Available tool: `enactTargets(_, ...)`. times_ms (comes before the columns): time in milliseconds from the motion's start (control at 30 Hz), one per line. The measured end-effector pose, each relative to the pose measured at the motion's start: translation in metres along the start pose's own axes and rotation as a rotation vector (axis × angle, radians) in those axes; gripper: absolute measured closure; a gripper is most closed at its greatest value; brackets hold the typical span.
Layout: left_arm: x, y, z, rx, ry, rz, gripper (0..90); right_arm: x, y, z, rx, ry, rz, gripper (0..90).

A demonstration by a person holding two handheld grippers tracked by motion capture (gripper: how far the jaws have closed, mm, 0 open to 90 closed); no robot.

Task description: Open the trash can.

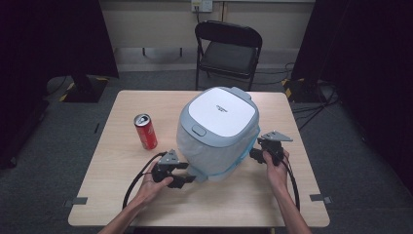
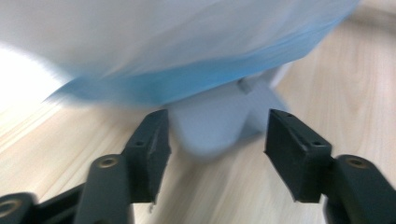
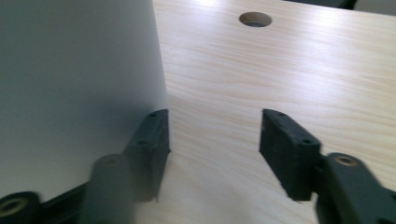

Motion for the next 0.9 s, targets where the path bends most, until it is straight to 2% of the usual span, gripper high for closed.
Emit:
enactTargets(33,0.006,0.004,-0.002,0.001,0.022,0.031,38.1,0.0,0.002,0.0,0.006,0.015,-0.004,37.9)
enactTargets(67,0.012,0.007,-0.003,-0.004,0.044,0.059,38.1,0.0,0.005,0.0,0.009,0.009,0.001,35.1)
enactTargets(100,0.019,0.01,-0.002,-0.016,0.08,0.058,37.6,0.0,0.007,-0.001,0.009,0.0,0.008,32.5)
enactTargets(133,0.025,0.011,0.0,-0.013,0.097,0.072,37.2,0.0,0.009,-0.002,0.01,-0.007,0.017,30.8)
enactTargets(167,0.029,0.013,0.002,-0.004,0.081,0.117,37.2,0.0,0.011,-0.003,0.008,-0.011,0.024,30.0)
enactTargets(200,0.029,0.013,0.002,-0.004,0.081,0.117,37.2,0.0,0.011,-0.003,0.008,-0.011,0.024,30.0)
enactTargets(233,0.034,0.013,0.004,-0.013,0.059,0.165,37.2,0.003,0.014,-0.006,0.009,-0.009,0.024,30.5)
enactTargets(300,0.049,0.008,0.003,0.032,0.085,0.218,37.3,0.006,0.016,-0.006,0.016,-0.008,0.021,33.5)
enactTargets(333,0.052,0.007,0.003,0.016,0.115,0.233,37.3,0.008,0.018,-0.006,0.013,-0.004,0.021,34.4)
enactTargets(467,0.06,0.006,0.009,0.001,0.121,0.265,37.4,0.012,0.021,-0.006,0.033,-0.009,0.008,33.4)
enactTargets(500,0.063,0.004,0.014,-0.017,0.144,0.294,37.4,0.014,0.023,-0.006,0.036,-0.005,0.0,34.0)
enactTargets(600,0.064,0.0,0.017,-0.035,0.166,0.304,34.2,0.015,0.024,-0.006,0.034,-0.009,0.012,34.1)
enactTargets(667,0.067,-0.006,0.02,-0.047,0.193,0.291,34.2,0.015,0.024,-0.006,0.033,-0.007,0.01,34.3)
enactTargets(733,0.069,-0.009,0.023,-0.062,0.201,0.257,34.2,0.015,0.024,-0.006,0.036,-0.013,0.016,33.2)
enactTargets(767,0.068,-0.011,0.025,-0.08,0.2,0.223,33.8,0.014,0.023,-0.005,0.039,-0.017,0.013,33.1)
enactTargets(833,0.065,-0.014,0.026,-0.065,0.199,0.236,38.2,0.012,0.022,-0.004,0.037,-0.02,0.006,34.4)
enactTargets(900,0.063,-0.011,0.027,-0.059,0.193,0.229,40.3,0.01,0.019,-0.003,0.035,-0.035,0.025,35.2)
Point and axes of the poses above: each handheld gripper's, and its own axes: y roughly backward along the jaws, z roughly out of its top, x roughly to its left, the point moved 2 cm from there along -y, roughly forward along the jaws, and after that the axes turned 5 degrees about -y, right-handed, at the moved point
